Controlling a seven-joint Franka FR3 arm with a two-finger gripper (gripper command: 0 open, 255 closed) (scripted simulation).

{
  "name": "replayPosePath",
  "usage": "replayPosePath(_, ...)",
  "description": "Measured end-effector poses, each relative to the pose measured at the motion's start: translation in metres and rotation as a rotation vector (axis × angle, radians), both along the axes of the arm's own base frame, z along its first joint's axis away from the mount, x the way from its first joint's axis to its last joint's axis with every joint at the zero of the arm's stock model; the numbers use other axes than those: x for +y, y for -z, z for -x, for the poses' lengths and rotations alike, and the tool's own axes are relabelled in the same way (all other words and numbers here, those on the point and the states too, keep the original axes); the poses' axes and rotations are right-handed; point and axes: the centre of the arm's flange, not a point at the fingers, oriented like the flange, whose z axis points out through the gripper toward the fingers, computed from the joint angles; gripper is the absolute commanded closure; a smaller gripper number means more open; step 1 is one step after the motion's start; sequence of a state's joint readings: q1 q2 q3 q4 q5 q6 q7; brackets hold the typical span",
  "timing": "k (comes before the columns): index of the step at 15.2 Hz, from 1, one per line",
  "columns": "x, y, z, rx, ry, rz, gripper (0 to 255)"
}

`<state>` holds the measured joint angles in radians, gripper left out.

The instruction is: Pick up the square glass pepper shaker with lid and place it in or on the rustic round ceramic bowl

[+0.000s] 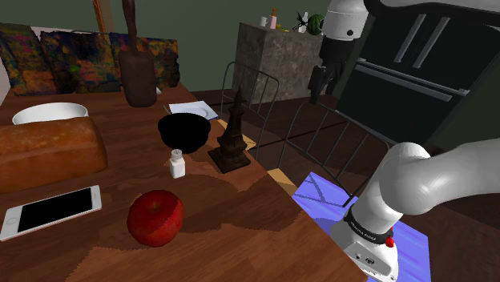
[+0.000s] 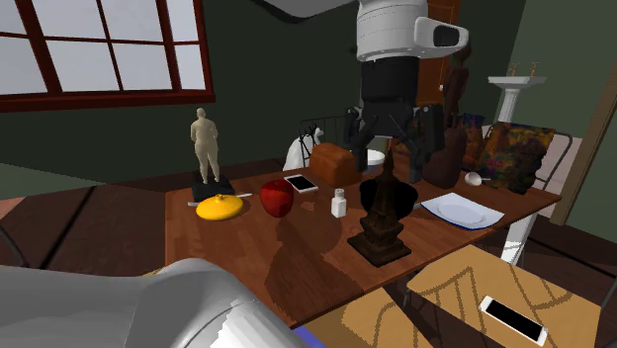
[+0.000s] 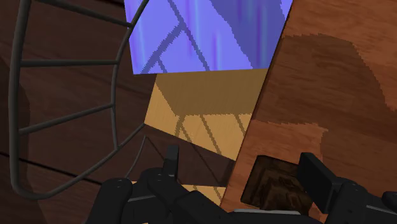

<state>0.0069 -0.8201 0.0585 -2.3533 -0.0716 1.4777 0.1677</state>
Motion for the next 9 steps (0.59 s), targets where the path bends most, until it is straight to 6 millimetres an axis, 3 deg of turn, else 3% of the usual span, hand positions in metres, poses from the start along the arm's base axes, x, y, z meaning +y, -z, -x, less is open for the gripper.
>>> replayPosePath(3,0.009,0.008,-0.009,-0.004,-0.003,-0.002,0)
replayPosePath(9,0.052,0.049,-0.055,-0.025,-0.018,-0.014,0)
